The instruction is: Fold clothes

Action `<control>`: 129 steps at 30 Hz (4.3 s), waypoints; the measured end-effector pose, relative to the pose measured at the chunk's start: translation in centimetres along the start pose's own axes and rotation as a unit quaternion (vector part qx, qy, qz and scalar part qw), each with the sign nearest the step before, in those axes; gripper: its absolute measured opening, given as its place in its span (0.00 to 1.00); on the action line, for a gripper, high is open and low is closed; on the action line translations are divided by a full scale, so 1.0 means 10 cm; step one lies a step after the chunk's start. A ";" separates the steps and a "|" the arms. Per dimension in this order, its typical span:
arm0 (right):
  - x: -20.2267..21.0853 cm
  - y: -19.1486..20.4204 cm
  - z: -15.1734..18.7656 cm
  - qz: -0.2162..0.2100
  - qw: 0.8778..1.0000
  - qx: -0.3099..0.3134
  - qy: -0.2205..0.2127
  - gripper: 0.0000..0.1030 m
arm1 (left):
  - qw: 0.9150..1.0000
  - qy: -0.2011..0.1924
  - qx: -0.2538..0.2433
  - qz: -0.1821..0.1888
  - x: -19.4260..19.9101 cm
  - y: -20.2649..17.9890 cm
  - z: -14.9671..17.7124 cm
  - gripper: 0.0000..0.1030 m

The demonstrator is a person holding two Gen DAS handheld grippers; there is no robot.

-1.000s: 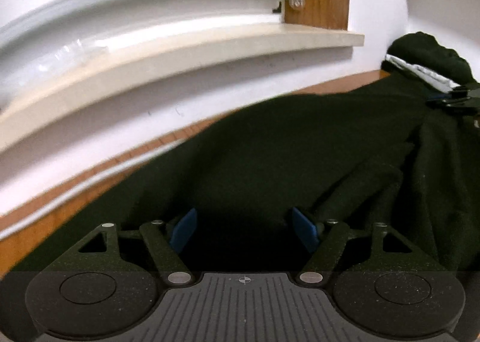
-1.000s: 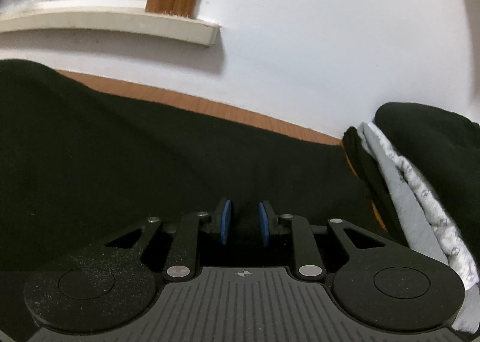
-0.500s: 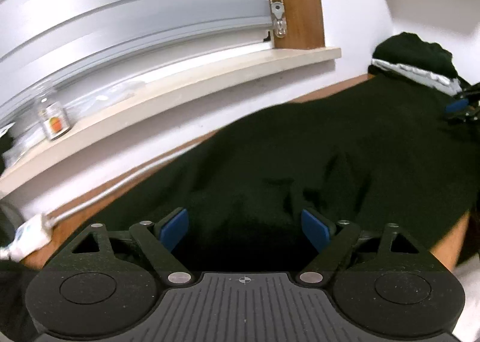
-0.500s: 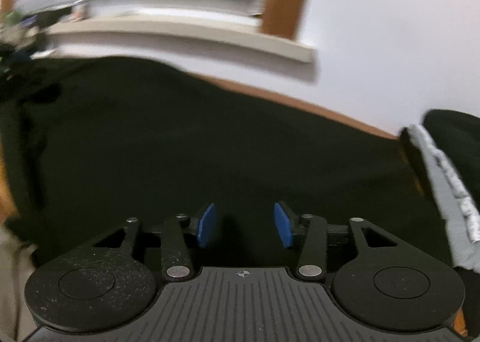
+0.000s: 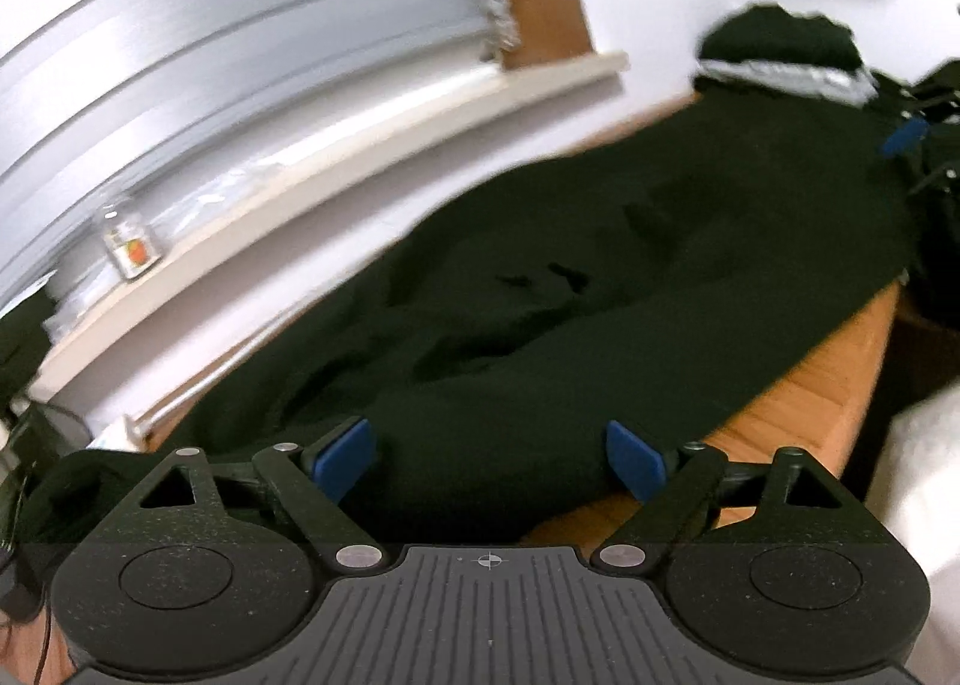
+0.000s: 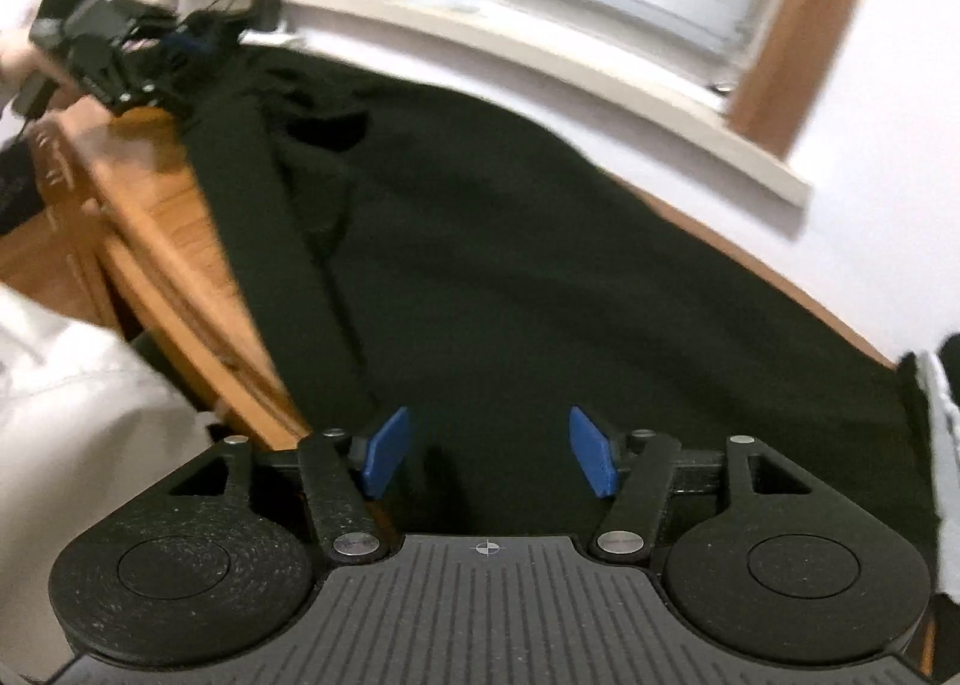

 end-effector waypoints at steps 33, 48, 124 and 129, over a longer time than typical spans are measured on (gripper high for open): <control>-0.42 0.92 -0.21 -0.094 0.988 0.121 0.008 0.34 | 0.996 0.034 -0.082 -0.008 -0.20 -0.40 -0.01 0.66; -0.27 0.63 -0.50 -0.058 0.983 0.170 -0.034 0.06 | 0.997 -0.022 -0.068 -0.011 -0.04 -0.30 -0.32 0.07; -1.63 -0.59 -0.37 -0.008 0.992 -0.110 -0.064 0.63 | 0.965 -0.052 0.198 -0.165 0.69 2.12 0.95 0.82; -1.61 -0.58 -0.36 -0.004 0.992 -0.110 -0.068 0.63 | 0.947 -0.080 0.270 -0.153 0.69 2.35 1.07 0.82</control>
Point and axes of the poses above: each gripper's, at about its wrist camera, not at the fingertips, and x roughly against the way its jaws point, y to its left, z to its underside, the point moved 7 cm from there along -x, roughly the way its jaws point, and after that the axes turned 11 degrees about -y, right-handed, at the moved point
